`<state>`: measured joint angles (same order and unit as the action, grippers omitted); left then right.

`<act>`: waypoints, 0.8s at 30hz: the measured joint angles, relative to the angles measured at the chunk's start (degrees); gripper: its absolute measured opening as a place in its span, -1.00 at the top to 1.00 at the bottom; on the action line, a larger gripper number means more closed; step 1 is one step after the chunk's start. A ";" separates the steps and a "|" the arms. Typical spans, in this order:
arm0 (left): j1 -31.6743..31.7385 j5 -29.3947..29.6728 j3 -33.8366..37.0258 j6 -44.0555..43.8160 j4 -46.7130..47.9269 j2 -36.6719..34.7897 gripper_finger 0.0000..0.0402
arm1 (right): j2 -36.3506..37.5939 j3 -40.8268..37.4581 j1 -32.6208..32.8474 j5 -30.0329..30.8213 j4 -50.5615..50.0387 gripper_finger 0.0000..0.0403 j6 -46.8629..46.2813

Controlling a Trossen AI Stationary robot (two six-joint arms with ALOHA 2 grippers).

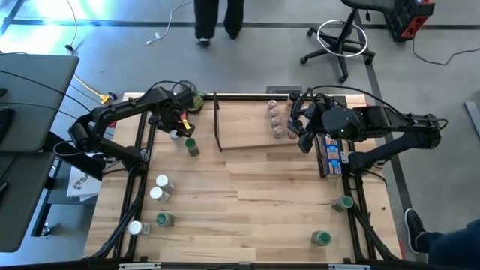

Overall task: Shelf spices
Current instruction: Put the white seasoning bottle on the shelf

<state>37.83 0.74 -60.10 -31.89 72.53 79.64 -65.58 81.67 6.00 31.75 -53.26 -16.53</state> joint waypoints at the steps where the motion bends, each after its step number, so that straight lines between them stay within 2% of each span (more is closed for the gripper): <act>1: -0.62 0.31 -1.82 1.67 1.13 0.00 0.02 | 0.00 0.00 0.00 0.01 0.00 -0.37 0.01; 6: -4.55 2.05 -15.93 9.91 5.91 0.00 0.02 | 0.00 0.00 0.00 0.43 0.08 -0.37 1.06; 13: -10.22 8.53 -39.26 18.21 5.81 2.00 0.02 | 0.51 0.00 -1.25 4.13 1.52 -0.37 3.78; 20: -13.08 8.59 -58.50 25.05 5.57 13.01 0.02 | 2.05 0.00 -4.61 3.72 1.64 -0.37 1.37; 24: -14.47 7.58 -66.86 30.71 5.55 21.22 0.02 | 3.62 0.00 -5.68 3.19 1.53 -0.37 -1.94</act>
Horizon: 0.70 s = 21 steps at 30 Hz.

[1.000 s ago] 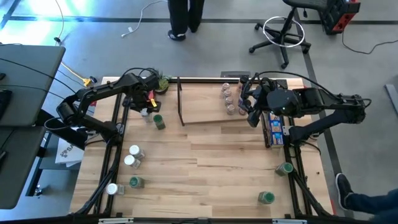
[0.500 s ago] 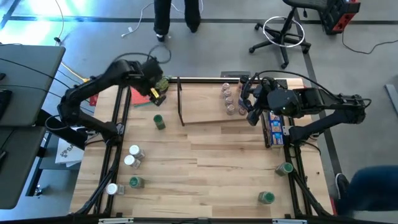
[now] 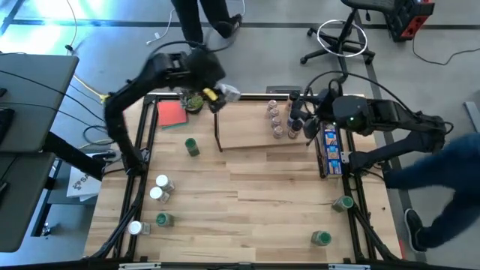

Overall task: Shelf spices
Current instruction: Put the white seasoning bottle on the shelf

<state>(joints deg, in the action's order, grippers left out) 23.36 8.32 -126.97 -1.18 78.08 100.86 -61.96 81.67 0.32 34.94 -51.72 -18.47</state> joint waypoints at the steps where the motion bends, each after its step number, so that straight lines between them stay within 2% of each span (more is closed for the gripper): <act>1: -0.14 -1.02 -1.63 1.49 0.00 1.97 0.02 | 0.37 0.00 -0.18 -0.03 -0.25 -0.37 -0.67; 5: -0.07 -5.41 -5.81 9.48 -0.09 8.65 0.02 | 1.08 0.02 -1.24 -0.03 -0.94 -0.37 -3.22; 10: 0.77 -10.19 -6.31 21.67 0.60 14.97 0.02 | 0.48 0.00 -2.51 -0.06 -2.20 -0.37 -7.27; 16: 2.70 -8.12 -6.29 30.17 2.40 22.12 -0.05 | -0.15 0.02 -3.79 -0.48 -2.49 -0.37 -11.31; 21: 5.11 -7.72 -6.29 31.91 4.48 26.04 -0.06 | -0.29 0.00 -4.84 -0.86 -2.61 -0.37 -14.42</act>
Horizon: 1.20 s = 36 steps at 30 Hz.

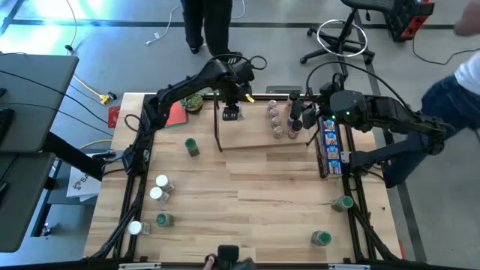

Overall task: Shelf spices
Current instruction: Put the white seasoning bottle on the shelf

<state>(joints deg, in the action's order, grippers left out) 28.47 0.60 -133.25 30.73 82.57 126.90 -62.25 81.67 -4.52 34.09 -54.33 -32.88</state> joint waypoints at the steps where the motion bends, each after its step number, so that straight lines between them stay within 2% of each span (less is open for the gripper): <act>1: 0.37 0.09 0.00 0.01 0.18 0.74 -0.05 | 0.02 0.00 -0.12 0.00 -0.02 -0.37 -1.19; 9: 2.91 1.19 0.28 -0.32 0.02 2.81 -0.06 | -0.55 0.00 -0.13 0.02 -0.30 -0.37 -2.60; 21: 2.85 5.29 0.42 8.88 0.17 2.85 -0.06 | -1.19 0.01 -0.13 0.86 -0.30 -0.37 2.75; 29: 1.59 3.91 0.42 7.00 3.12 2.85 -0.06 | -1.23 0.02 -0.13 0.69 -0.28 -0.37 7.03; 36: 1.35 4.90 0.43 5.46 2.32 2.85 -0.06 | -1.23 0.02 -0.13 -1.92 -0.27 -0.37 11.11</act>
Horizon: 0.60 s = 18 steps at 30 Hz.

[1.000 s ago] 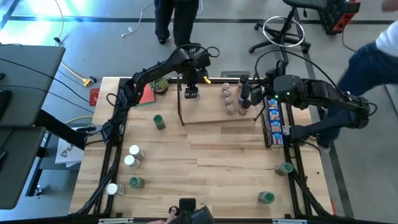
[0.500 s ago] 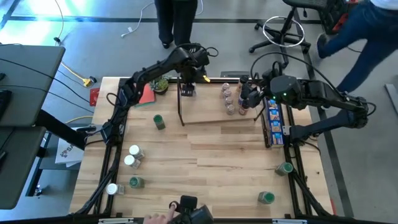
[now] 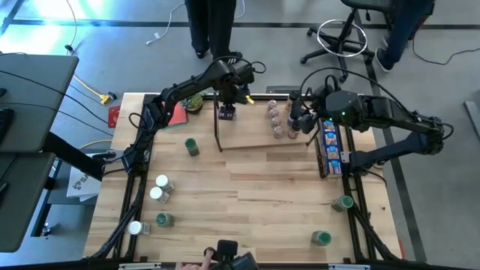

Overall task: Shelf spices
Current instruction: Put the white seasoning bottle on the shelf

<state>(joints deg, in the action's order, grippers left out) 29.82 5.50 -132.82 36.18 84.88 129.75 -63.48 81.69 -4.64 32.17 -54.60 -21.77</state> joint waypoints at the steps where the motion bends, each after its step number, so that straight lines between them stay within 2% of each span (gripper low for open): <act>1: 0.00 0.01 0.01 0.01 -0.38 0.00 -0.06 | 0.00 0.00 0.00 -0.81 0.00 -0.37 0.48; 7: 0.02 1.09 0.01 0.27 -2.17 0.00 -0.08 | 0.00 -0.02 0.01 -3.98 0.01 -0.37 1.29; 18: 0.04 1.31 0.01 -0.07 -2.30 0.00 -0.21 | 0.00 -0.02 0.02 -5.76 0.01 -0.37 1.30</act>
<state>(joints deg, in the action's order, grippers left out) 29.87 6.81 -132.81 36.12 82.59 129.75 -63.48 81.67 -4.62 26.41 -54.59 -20.47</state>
